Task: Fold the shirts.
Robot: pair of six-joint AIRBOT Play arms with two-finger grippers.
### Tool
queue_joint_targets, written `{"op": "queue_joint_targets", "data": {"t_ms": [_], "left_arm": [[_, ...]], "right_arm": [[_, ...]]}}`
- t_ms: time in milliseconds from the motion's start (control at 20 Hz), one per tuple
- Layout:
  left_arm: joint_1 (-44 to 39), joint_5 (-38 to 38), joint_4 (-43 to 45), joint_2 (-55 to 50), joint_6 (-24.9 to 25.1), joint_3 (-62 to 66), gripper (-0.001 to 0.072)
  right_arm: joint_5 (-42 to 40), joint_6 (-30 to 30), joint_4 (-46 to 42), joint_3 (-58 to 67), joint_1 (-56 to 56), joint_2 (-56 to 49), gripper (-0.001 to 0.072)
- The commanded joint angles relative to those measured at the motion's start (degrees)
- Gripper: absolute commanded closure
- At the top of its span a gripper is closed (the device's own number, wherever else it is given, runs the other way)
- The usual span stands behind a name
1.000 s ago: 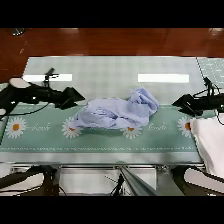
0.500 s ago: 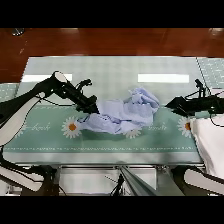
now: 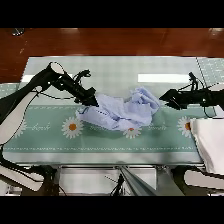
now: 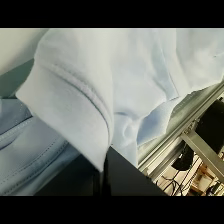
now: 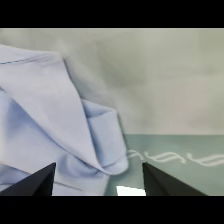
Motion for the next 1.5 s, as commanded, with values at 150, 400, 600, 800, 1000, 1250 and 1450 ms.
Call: {"op": "queue_joint_targets", "data": {"t_ms": [150, 400, 600, 800, 1000, 1250, 1450], "left_arm": [[0.1, -0.2, 0.0, 0.0, 0.0, 0.5, 0.0684], [0.6, -3.2, 0.4, 0.6, 0.0, 0.6, 0.0684], [3.1, -1.2, 0.1, 7.3, 0.0, 4.4, 0.0685], [6.7, 8.5, 0.2, 18.8, 1.0, 17.4, 0.0685], [11.1, 25.2, 0.3, 33.1, 0.4, 23.6, 0.0685], [16.0, 27.3, 13.3, 50.1, -4.4, 23.6, 0.0685], [16.0, 13.5, 21.7, 59.4, -10.3, 23.5, 0.0685]], "right_arm": [[0.9, -1.1, 5.9, 0.7, 5.1, -5.8, 0.0090], [1.8, -3.7, 4.0, 5.1, 8.3, -7.1, 0.0688], [10.6, 4.6, -8.4, 26.1, 8.2, -5.7, 0.0689], [15.4, 11.6, -15.8, 56.1, 8.2, -4.0, 0.0689], [16.8, 14.3, -18.5, 71.9, 8.2, 3.8, 0.0689], [16.8, 13.7, -23.4, 63.5, 8.2, 24.7, 0.0688], [20.0, 13.3, -24.8, 62.4, 8.2, 37.2, 0.0688]]}}
